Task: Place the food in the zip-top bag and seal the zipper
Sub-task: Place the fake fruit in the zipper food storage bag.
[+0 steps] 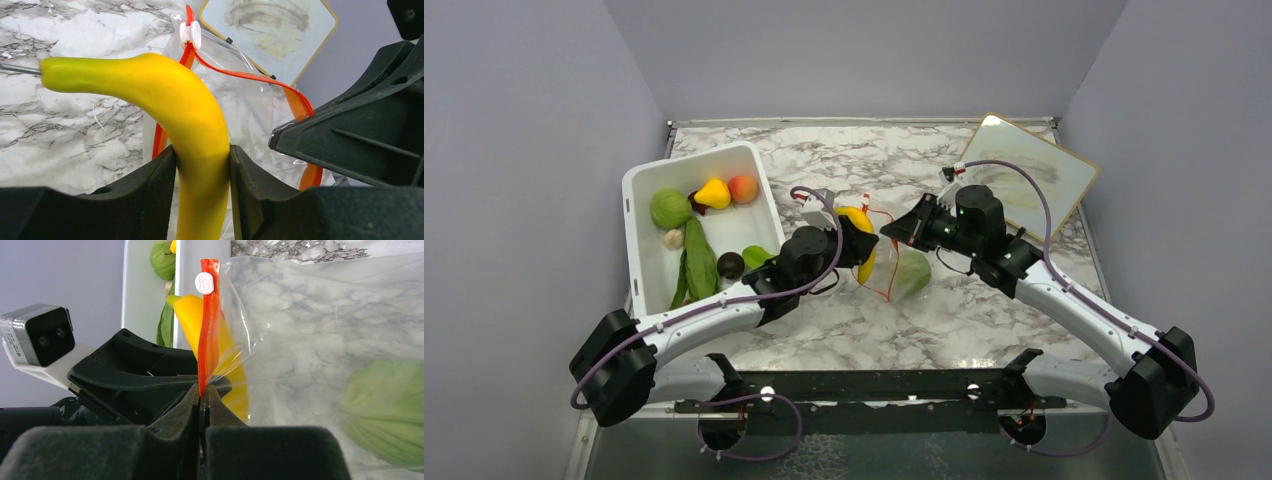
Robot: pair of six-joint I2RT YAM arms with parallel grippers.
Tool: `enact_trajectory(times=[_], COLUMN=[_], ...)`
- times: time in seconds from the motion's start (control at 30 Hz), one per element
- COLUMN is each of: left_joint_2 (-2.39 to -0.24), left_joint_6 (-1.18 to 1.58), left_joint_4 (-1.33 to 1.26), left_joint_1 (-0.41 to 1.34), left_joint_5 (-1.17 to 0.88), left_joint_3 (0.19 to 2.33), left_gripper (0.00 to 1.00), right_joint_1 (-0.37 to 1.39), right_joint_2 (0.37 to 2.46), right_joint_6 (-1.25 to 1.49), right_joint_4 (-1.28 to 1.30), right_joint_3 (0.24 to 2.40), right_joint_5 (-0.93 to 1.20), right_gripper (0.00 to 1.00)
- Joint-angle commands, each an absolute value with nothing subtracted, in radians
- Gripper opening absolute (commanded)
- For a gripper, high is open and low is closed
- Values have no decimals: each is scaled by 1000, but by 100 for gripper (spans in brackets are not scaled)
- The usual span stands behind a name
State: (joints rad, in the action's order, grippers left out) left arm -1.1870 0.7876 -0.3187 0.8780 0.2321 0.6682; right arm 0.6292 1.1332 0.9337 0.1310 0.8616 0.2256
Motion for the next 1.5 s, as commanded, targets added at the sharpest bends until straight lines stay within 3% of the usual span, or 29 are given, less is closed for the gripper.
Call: enact_trajectory(times=[0.0, 0.73, 1.17, 1.47], left_joint_2=[-1193, -1154, -1153, -1099], left_joint_6=[767, 684, 695, 685], left_joint_4=[-299, -296, -196, -99], left_joint_1=[890, 937, 937, 937], left_joint_5=[267, 211, 220, 243], left_joint_3=[686, 642, 706, 755], left_gripper=[17, 32, 64, 67], right_joint_1=[635, 635, 635, 634], right_joint_2=[1123, 1160, 1158, 1154], right_joint_6=[946, 965, 965, 957], right_joint_4=[76, 40, 41, 47], right_joint_3=[847, 830, 830, 831], right_joint_5=[215, 226, 225, 217], right_gripper=[1, 1, 1, 1])
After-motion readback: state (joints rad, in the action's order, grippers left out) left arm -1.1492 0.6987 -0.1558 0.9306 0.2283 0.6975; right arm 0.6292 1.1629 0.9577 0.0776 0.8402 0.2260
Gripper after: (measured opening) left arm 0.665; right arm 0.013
